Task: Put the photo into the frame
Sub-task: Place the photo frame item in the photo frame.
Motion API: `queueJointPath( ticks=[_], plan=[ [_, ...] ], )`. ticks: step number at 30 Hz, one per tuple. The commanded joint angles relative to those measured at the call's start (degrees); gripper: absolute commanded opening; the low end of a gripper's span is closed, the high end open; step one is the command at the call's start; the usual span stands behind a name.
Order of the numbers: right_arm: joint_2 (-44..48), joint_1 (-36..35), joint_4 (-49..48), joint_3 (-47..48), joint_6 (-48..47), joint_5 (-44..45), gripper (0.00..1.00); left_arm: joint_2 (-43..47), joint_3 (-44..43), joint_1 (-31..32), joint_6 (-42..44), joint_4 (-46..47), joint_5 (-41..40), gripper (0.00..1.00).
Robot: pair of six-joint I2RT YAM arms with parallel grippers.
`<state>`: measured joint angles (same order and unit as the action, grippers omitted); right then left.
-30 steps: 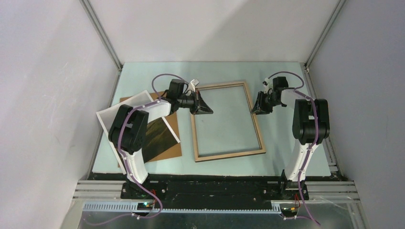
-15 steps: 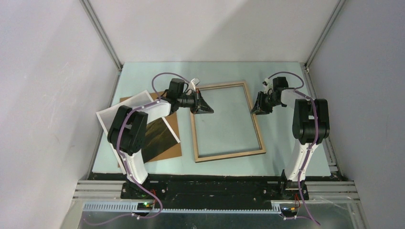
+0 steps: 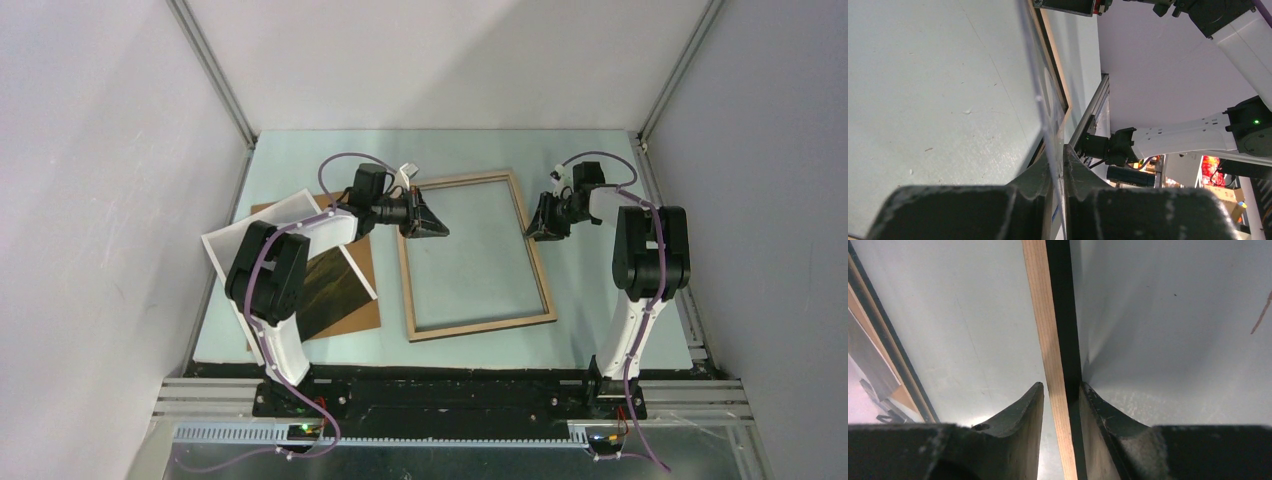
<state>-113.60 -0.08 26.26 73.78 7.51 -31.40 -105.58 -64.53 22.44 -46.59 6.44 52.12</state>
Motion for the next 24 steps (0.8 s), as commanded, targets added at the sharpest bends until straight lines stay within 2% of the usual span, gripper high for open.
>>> queueJointPath(
  ticks=[1, 8, 17, 24],
  plan=[
    [-1.13, -0.4, 0.65, 1.98, 0.88, -4.38, 0.37, 0.03, -1.58, 1.28, -1.13, 2.69, 3.23, 0.16],
    [-1.27, -0.41, 0.81, 1.98, 0.69, -4.72, 0.37, -1.11, -2.14, 1.21, -0.98, 2.7, 3.37, 0.25],
    [-1.26, -0.43, 1.07, 1.98, 0.56, -4.59, 0.37, -1.36, -2.29, 1.25, 0.15, 2.73, 3.07, 0.27],
    [-1.22, -0.45, 1.01, 1.99, 0.54, -4.38, 0.37, -1.53, -2.5, 1.22, 0.77, 2.58, 2.95, 0.38]
  ],
)
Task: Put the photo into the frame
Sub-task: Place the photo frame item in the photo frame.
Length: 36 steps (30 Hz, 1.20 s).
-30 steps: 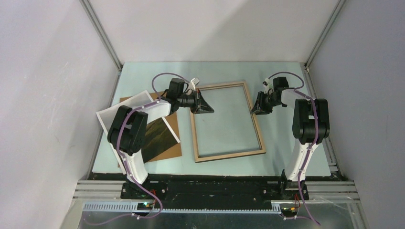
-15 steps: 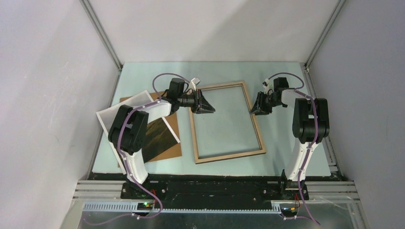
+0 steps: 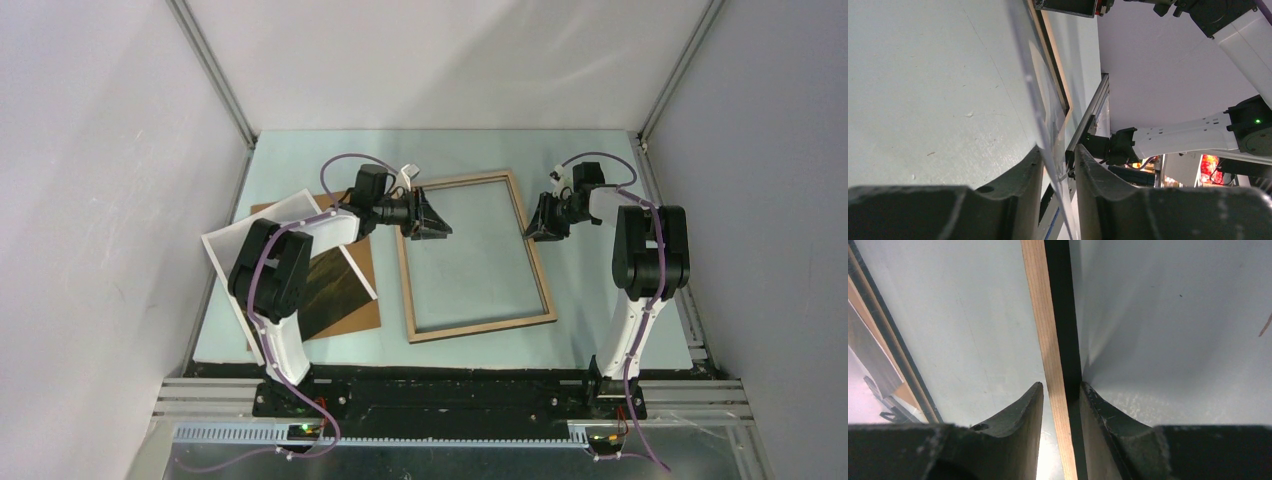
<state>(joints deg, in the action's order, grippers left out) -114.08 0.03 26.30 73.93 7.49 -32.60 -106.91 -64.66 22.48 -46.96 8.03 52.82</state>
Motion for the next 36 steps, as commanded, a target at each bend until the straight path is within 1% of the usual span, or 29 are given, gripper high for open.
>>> queueJointPath(
  ticks=[1, 13, 22, 32, 36],
  plan=[
    [-0.78, -0.56, 0.97, 1.83, 0.64, -3.24, 0.37, -0.33, -2.39, 1.19, 1.2, 0.79, 2.08, 0.4],
    [-0.38, -0.56, 1.29, 1.83, 0.38, -2.95, 0.37, -1.22, -4.38, 1.16, 5.14, -4.74, -0.1, 0.55],
    [0.07, -0.56, 1.56, 1.83, 0.25, -2.24, 0.37, -1.83, -5.79, 1.16, 8.35, -9.99, -2.54, 0.61],
    [0.74, -0.54, 1.64, 1.83, 0.23, -1.79, 0.37, -2.96, -7.01, 1.22, 10.7, -13.81, -4.94, 0.67],
    [0.76, -0.54, 1.44, 1.85, 0.03, -1.82, 0.37, -3.25, -7.01, 1.23, 11.28, -14.6, -6.28, 0.72]
  ],
)
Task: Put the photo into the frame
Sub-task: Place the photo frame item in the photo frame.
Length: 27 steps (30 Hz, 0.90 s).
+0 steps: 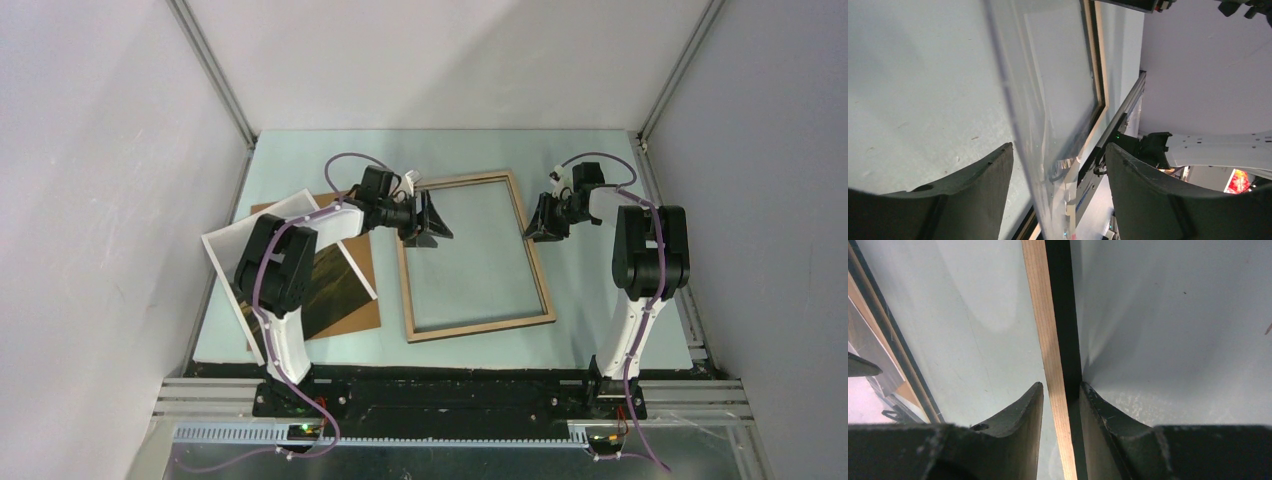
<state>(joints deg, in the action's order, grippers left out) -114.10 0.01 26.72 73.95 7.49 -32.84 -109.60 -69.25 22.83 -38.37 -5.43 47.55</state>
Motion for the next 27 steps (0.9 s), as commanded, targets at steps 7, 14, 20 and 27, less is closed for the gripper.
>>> queueJointPath(
  ticks=[7, 14, 20, 27],
  plan=[
    [0.97, -0.53, 1.23, 1.81, -0.14, -1.4, 0.37, -1.29, -2.99, 0.81, 3.78, -2.66, -2.34, 0.8],
    [1.32, -0.49, 1.22, 1.81, -0.45, -0.94, 0.37, -1.82, -3.34, 0.84, 4.69, -4.46, -3.86, 0.87],
    [1.38, -0.53, 1.23, 1.81, -0.52, -0.82, 0.37, -1.62, -3.35, 0.73, 5.52, -5.46, -4.77, 0.9],
    [1.47, -0.54, 1.28, 1.81, -0.69, -0.74, 0.37, -0.43, -2.93, 0.64, 6.55, -6.52, -6.64, 0.92]
  ],
)
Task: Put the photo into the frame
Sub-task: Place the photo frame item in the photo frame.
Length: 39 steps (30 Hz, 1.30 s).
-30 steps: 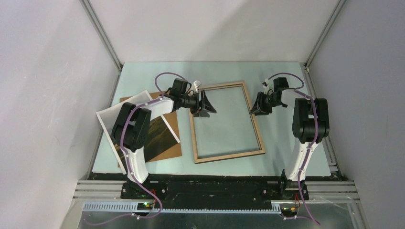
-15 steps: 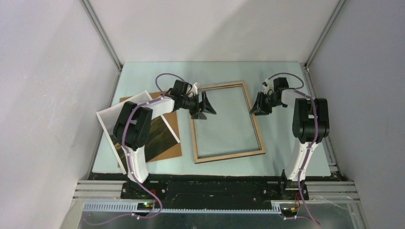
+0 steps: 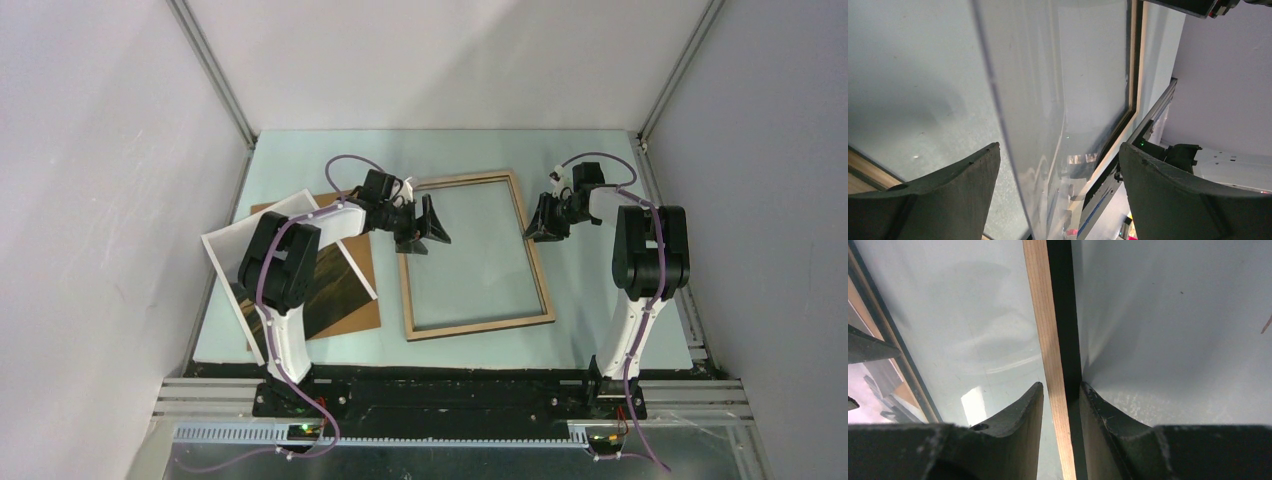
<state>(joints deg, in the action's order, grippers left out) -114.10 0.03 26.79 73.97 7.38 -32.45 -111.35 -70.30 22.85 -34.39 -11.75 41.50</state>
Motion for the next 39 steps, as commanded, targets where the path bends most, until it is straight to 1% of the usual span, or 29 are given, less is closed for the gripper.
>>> queueJointPath(
  ticks=[1, 18, 39],
  plan=[
    [1.5, -0.56, 1.29, 1.79, -0.64, -1.13, 0.37, 1.49, -1.83, 0.66, 2.75, -0.34, -0.95, 0.92],
    [1.67, -0.65, 1.25, 1.8, -0.37, -0.61, 0.37, 4.17, -1.35, 0.67, 4.36, -3.11, -4.75, 1.0],
    [1.52, -1.17, 1.27, 1.79, -0.39, -0.34, 0.37, 5.87, -2.96, 0.71, 6.41, -8.63, -11.0, 1.0]
  ],
)
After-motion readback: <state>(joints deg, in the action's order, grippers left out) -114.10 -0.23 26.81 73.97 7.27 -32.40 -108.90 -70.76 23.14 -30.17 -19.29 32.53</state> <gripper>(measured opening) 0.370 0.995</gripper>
